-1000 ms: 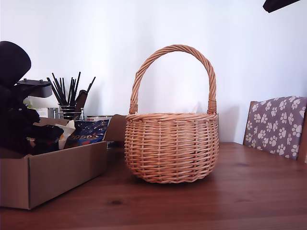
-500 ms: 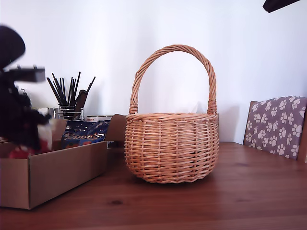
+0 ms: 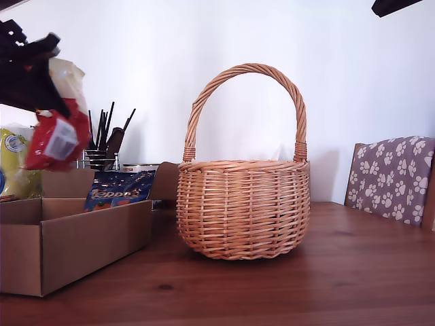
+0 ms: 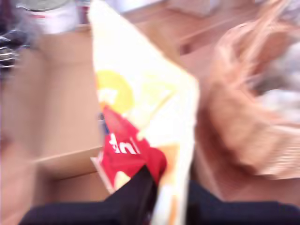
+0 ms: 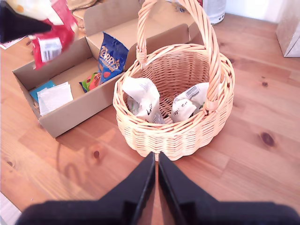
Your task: Move the bags of Easter eggs from the cardboard box on the left into the woven basket on the right side.
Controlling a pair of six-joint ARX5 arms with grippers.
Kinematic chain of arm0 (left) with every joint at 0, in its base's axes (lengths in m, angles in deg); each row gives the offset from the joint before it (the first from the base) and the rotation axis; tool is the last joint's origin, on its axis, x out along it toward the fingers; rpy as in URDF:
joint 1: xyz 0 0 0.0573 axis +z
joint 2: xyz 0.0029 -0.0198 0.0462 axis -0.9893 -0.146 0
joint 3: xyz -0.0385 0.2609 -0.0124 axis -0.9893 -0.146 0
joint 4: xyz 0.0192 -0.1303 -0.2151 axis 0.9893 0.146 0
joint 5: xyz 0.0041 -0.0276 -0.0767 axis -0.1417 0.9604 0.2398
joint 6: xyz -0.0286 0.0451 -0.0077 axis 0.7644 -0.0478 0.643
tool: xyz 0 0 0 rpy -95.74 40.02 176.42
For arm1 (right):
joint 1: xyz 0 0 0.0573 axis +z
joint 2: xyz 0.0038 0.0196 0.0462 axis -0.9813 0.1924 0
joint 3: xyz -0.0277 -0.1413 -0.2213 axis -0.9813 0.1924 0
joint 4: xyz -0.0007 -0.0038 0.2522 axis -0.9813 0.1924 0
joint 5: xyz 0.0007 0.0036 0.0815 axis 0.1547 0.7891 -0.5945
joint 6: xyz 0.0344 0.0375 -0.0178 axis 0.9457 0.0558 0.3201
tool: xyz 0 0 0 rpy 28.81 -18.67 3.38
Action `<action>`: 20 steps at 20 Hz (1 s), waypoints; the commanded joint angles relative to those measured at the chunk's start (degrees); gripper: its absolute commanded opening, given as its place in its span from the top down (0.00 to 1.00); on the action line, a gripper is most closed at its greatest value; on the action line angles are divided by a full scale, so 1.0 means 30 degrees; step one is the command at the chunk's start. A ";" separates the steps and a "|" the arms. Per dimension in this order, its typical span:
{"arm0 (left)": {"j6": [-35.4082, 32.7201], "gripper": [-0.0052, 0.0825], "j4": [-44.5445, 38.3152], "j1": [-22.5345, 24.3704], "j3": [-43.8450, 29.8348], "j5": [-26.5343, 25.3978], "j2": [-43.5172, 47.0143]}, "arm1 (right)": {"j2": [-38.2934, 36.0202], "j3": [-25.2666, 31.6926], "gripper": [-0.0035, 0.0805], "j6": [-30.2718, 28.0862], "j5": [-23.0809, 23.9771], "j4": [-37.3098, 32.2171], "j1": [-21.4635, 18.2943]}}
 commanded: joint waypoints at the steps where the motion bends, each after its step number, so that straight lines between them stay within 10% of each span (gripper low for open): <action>1: 0.0641 0.96 -0.0546 -0.0663 -0.0131 0.1661 -0.0073 | -0.0051 -0.0022 0.97 -0.0007 -0.0036 -0.0153 -0.0015; 10: 0.2739 0.96 -0.6972 -0.6339 -0.0131 0.1625 -0.1545 | -0.0051 -0.0022 0.97 -0.0007 -0.0036 -0.0160 -0.0015; 20: 0.5005 0.96 -1.2524 -0.7992 0.2885 -0.0386 -0.8597 | -0.0051 -0.0022 0.97 0.0000 -0.0051 -0.0146 -0.0015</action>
